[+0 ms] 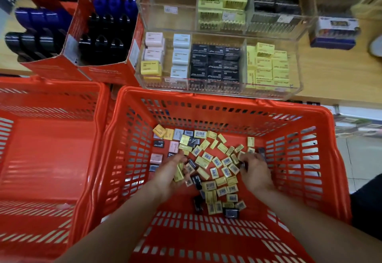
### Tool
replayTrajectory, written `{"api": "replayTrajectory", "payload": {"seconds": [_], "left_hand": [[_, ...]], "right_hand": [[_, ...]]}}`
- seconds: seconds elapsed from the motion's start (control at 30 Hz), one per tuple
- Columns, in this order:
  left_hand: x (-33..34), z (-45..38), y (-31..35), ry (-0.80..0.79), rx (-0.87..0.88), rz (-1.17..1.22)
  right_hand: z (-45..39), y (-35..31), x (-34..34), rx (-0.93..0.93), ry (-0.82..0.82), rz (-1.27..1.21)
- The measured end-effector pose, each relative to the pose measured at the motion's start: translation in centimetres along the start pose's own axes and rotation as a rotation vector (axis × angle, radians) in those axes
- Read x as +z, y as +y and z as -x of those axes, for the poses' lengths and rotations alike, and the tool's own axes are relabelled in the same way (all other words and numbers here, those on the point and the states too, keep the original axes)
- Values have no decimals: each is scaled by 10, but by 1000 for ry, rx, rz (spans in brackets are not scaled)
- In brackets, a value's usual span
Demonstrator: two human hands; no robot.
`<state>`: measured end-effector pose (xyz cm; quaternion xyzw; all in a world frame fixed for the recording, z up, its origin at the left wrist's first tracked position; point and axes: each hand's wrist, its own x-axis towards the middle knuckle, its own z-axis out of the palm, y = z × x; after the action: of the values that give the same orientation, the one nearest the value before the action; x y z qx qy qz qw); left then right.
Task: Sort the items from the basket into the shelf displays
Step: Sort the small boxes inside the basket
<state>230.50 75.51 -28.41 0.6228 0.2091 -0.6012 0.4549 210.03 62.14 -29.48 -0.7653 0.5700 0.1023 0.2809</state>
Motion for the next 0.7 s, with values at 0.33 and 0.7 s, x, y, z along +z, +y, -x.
{"api": "replayTrajectory", "payload": {"seconds": [0.33, 0.7], "left_hand": [[13, 4, 7, -183, 78, 25], [-17, -20, 3, -3, 107, 21]], "right_hand": [[28, -107, 12, -100, -221, -792], [15, -60, 51, -384, -240, 116]]}}
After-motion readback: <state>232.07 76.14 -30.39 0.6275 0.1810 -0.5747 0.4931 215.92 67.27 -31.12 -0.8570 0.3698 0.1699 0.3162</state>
